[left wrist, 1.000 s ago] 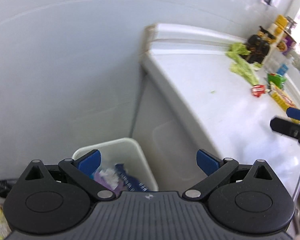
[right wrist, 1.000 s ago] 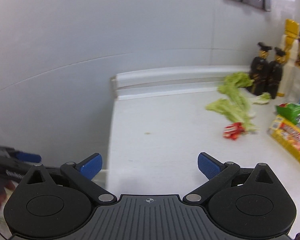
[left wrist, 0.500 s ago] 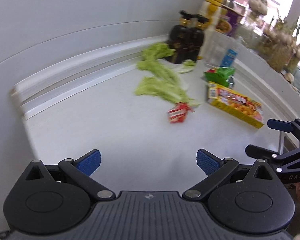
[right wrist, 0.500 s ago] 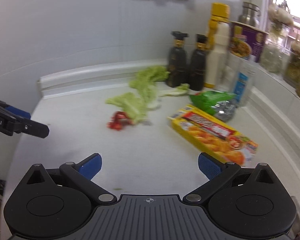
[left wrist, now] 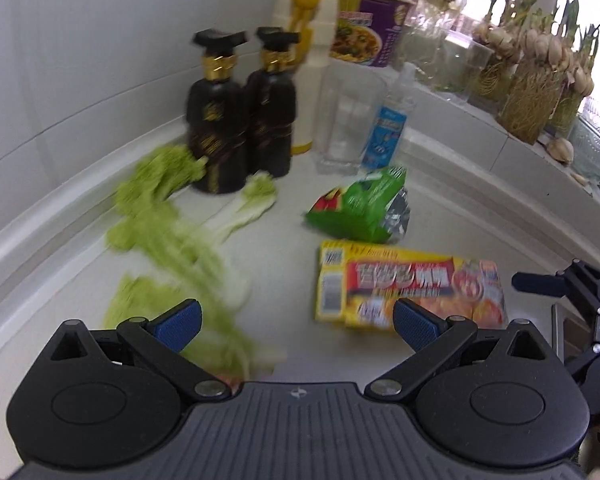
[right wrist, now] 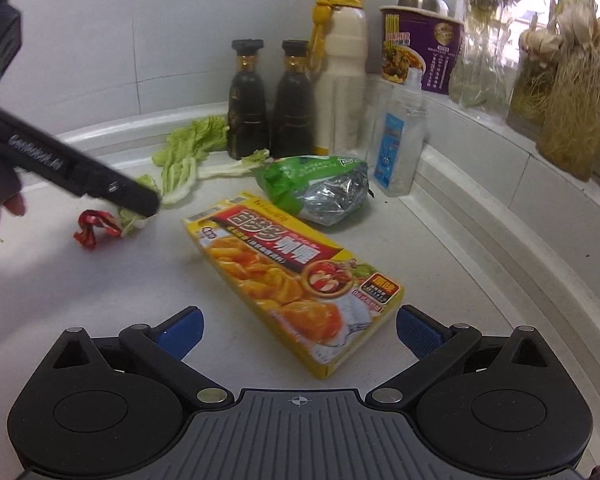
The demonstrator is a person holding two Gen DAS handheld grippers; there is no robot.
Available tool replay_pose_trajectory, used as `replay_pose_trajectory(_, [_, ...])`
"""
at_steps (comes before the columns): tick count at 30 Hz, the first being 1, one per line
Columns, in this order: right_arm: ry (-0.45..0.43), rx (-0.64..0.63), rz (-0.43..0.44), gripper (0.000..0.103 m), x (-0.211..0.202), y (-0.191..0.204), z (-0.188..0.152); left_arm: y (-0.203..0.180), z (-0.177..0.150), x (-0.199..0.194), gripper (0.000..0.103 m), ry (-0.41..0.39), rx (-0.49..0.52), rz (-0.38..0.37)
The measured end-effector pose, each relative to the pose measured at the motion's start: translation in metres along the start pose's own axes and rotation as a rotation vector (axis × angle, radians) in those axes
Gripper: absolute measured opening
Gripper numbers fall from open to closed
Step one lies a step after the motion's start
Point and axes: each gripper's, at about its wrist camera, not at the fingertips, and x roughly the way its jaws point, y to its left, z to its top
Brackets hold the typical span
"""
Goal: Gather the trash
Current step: 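Grasp the green chip bag with the left gripper while the right grasps the yellow curry box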
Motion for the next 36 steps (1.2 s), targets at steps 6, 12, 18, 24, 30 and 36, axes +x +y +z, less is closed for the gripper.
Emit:
replay_pose_trajectory(6, [0.043,-0.069,0.030,0.103,0.024,-0.011,0.004,-0.017,0.030,0.038,0.102,-0.002,0.123,-0.037])
replay_pose_trajectory(12, [0.042,-0.066,0.063,0.103,0.038,-0.016,0.009,-0.025,0.046,0.072,0.098,0.045,0.152,-0.073])
replay_pose_trajectory(18, [0.052,-0.066,0.090,0.103,0.043,-0.017,0.013,-0.027,0.050,0.089,0.087,0.069,0.114,-0.106])
replay_pose_trajectory(24, [0.077,-0.084,0.127,0.103,0.050,-0.021,0.020,-0.022,0.052,0.097,0.065,0.082,0.069,-0.086])
replay_pose_trajectory(30, [0.074,-0.093,0.137,0.103,0.051,-0.017,0.019,-0.027,0.048,0.087,0.049,0.051,0.131,-0.042])
replay_pose_trajectory(36, [0.048,-0.057,0.152,0.101,0.045,-0.006,0.014,-0.031,0.043,0.075,0.048,0.031,0.146,-0.031])
